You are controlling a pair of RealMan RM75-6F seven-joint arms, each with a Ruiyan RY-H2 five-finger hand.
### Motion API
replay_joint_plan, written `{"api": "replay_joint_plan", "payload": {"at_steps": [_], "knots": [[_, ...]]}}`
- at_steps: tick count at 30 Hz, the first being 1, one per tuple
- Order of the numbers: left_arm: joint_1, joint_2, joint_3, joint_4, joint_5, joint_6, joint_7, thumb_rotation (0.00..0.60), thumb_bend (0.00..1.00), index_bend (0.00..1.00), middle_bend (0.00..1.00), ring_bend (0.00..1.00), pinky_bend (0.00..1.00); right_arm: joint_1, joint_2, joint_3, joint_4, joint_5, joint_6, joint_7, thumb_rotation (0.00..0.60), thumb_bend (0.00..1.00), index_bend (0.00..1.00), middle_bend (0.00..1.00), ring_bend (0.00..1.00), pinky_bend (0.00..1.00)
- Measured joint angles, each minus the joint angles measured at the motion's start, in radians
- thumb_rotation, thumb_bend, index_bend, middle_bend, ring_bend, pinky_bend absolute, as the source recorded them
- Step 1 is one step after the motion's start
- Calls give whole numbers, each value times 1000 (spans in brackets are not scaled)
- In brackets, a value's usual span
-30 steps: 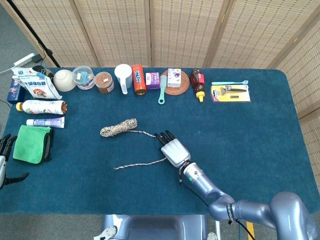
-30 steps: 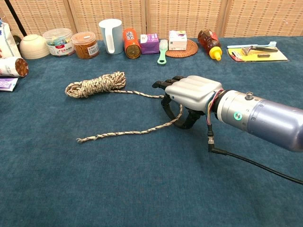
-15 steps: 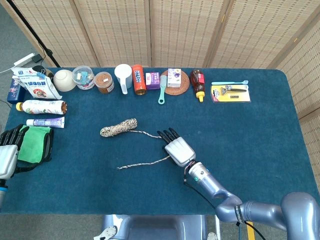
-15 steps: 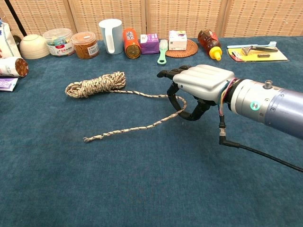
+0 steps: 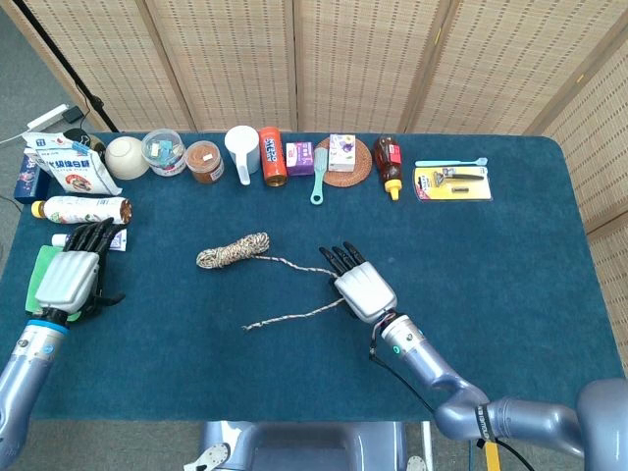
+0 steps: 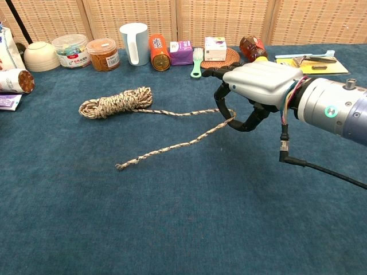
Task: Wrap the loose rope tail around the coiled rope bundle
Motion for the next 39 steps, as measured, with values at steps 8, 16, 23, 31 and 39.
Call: {"api": "replay_joint_plan", "payload": {"at_steps": [8,16,23,31,39], "knots": [[-115,-95,-37,42,-84,-91,107,600,47,0,0,0,0,-15,38,3,-34,13,18,-3,600,468,584,0,0,0],[-229,-238,-70,120,-242,-149,256,600,49,0,0,0,31,-25,60,1,-46,19,23,7,600,469,584,0,0,0],[-290,-332,-71,155,-333,-136,390,600,49,0,0,0,53,-30,77,1,-56,17,26,23,600,474,584,0,0,0],[-346,-407,-67,194,-430,-116,493,600,61,0,0,0,143,-37,92,-3,-61,8,28,45,600,474,584,0,0,0],[-393,-476,-75,268,-509,-123,527,600,105,0,0,0,183,-42,101,-5,-57,0,30,63,600,475,584,0,0,0]]}}
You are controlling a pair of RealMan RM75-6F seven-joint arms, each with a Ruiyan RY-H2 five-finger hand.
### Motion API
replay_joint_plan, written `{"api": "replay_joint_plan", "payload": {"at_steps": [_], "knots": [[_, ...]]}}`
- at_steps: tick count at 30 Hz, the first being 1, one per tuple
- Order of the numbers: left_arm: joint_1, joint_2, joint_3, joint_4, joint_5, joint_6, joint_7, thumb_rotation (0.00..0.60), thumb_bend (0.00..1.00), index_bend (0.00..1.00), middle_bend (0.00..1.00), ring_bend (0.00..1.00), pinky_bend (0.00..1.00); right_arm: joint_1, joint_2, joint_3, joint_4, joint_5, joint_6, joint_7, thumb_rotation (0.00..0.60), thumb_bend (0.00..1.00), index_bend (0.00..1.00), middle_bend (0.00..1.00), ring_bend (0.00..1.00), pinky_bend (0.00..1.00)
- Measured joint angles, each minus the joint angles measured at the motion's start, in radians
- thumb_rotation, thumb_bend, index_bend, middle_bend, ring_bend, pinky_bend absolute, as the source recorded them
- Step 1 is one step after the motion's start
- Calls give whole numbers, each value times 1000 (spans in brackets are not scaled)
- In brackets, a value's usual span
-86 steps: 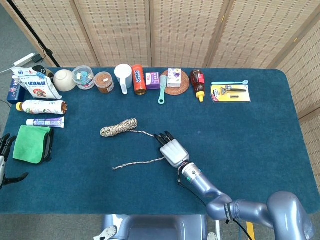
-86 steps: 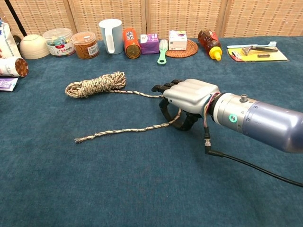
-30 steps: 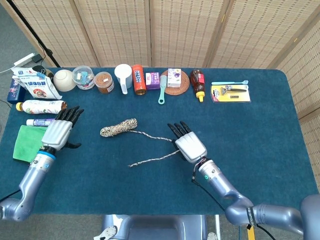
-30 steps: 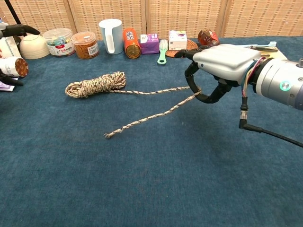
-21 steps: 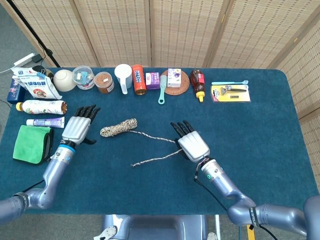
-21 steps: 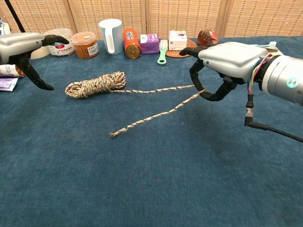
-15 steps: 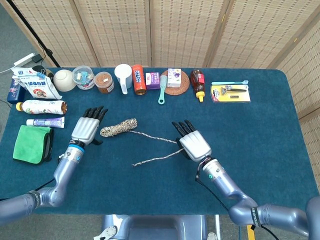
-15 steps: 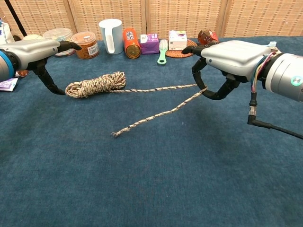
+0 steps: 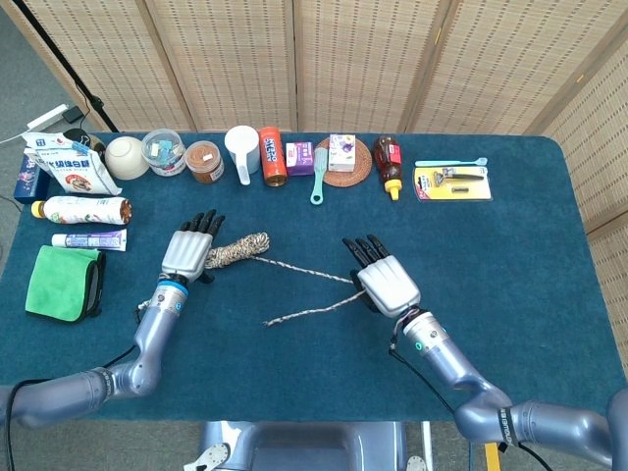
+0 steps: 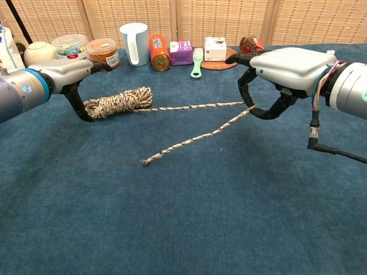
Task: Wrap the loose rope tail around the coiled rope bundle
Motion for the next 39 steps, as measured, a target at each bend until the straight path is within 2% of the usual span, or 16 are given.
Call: {"api": "replay_joint_plan", "payload": {"at_steps": [5,8,13,19,26,30,37,39], "knots": [[-42,-62,-12,78,-45,-32,0,600,140,13,0,31,293,-3,1,-2,6,-4,-1,10,600,475,584,0,0,0],[-56,-87,-15,108,-50,-36,-6,600,175,94,5,125,380,-5,5,-4,7,-7,1,15,600,475,584,0,0,0],[-71,-114,-8,139,-50,-33,-6,600,218,279,151,264,497,-8,11,-4,7,-12,0,29,600,475,584,0,0,0],[-73,-121,3,145,-23,-14,-11,600,289,392,252,350,560,-13,20,-6,6,-27,2,52,600,475,584,0,0,0],[-69,-116,8,146,22,-10,-53,600,335,444,297,389,576,-19,32,-8,-5,-44,8,72,600,476,585,0,0,0],[-64,-105,12,146,95,-16,-126,600,349,455,304,391,576,-22,46,-6,-26,-57,12,88,600,482,588,0,0,0],[-63,-85,41,181,338,-30,-374,600,349,456,305,389,576,-24,74,1,-89,-77,19,109,600,486,592,0,0,0],[-70,-83,51,194,391,-38,-409,600,349,456,305,388,576,-23,87,5,-122,-79,17,118,600,485,593,0,0,0]]}}
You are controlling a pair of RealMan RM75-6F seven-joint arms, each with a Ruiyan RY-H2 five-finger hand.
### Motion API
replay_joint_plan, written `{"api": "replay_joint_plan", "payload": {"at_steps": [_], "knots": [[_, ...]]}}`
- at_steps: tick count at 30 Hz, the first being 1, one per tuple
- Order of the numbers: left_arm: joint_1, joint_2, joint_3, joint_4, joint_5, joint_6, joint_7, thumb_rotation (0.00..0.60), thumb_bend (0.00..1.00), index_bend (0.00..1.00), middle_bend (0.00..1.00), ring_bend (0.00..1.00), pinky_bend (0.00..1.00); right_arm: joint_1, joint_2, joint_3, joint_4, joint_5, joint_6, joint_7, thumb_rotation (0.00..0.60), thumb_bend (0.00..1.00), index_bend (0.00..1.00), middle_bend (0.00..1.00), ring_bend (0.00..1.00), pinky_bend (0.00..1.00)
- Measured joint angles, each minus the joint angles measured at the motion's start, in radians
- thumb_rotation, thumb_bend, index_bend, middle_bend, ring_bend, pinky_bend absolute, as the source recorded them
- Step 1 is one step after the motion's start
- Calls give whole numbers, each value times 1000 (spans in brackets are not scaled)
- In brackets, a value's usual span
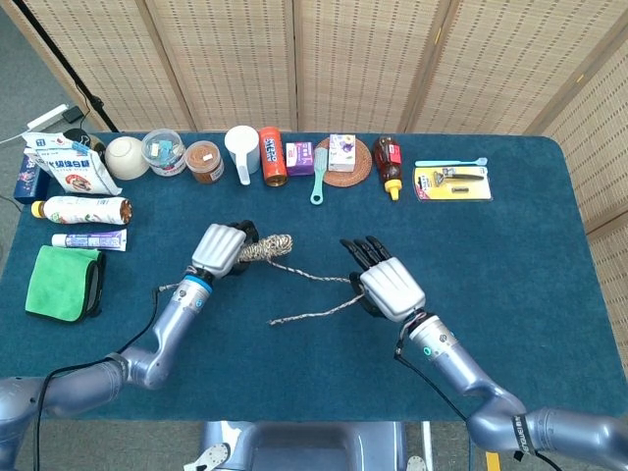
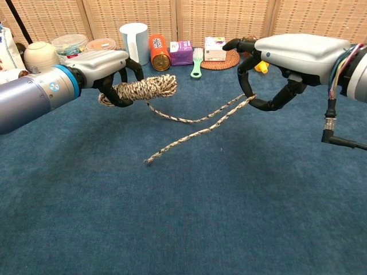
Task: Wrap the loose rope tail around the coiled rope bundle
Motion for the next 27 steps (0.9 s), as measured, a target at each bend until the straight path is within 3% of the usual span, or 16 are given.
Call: {"api": "replay_joint_plan", "payload": {"at_steps": [12,27], "knots": [[-42,-14,18,24,106,1,-25,600,349,456,305,385,576,21,78,43,-174,19,-30,38,600,490,595,0,0,0],[-63,-50,46,80,159,-12,-11,600,349,456,305,380,576,114,129,159,-305,219,-76,6,600,495,604,0,0,0]]}}
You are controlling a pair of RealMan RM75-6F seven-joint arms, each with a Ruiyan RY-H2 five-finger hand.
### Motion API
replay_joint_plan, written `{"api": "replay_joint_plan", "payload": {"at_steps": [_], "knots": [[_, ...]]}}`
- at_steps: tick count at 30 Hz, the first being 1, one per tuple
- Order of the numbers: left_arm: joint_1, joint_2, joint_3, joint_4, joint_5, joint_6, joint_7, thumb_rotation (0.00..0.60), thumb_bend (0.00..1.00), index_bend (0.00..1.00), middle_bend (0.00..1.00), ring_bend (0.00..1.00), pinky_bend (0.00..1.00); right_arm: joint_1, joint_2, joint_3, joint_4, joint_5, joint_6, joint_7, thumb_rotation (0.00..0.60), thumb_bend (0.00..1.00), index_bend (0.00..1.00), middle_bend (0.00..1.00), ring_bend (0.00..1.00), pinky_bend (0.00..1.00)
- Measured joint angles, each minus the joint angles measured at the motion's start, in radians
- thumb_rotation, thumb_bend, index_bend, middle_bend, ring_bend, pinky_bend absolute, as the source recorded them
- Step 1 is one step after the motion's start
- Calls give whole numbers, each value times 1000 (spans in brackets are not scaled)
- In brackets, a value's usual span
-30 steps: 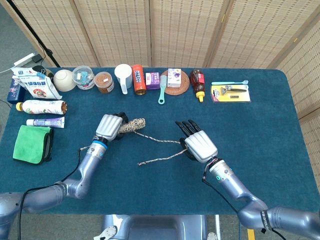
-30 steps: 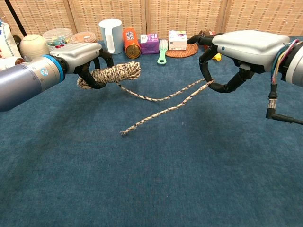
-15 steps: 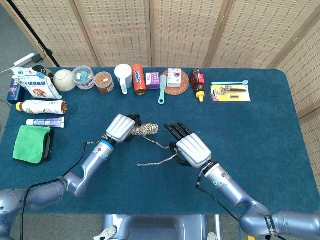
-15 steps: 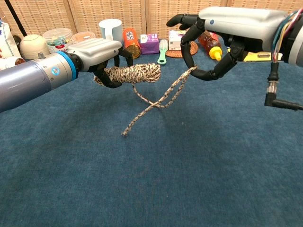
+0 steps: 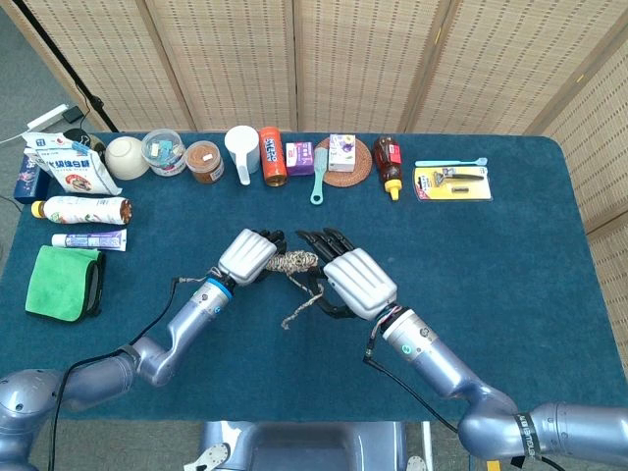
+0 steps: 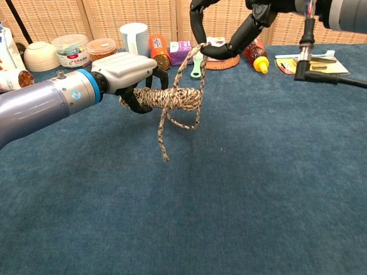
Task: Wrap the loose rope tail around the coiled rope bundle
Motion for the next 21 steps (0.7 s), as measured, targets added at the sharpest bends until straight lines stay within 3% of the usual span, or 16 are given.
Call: {"api": "replay_joint_plan", "payload": {"at_steps": [7,21], "knots": [[-8,-18,4,16,16,-3,-3,600,349,456,305,380,576,76,23,64,-47,180,-18,-16,600,503,614,0,0,0],[-7,-7,38,19,74,5,-17,600,348,456,305,376,576,209,57,131,-23,390,-4,-64,600,512,617,0,0,0]]}}
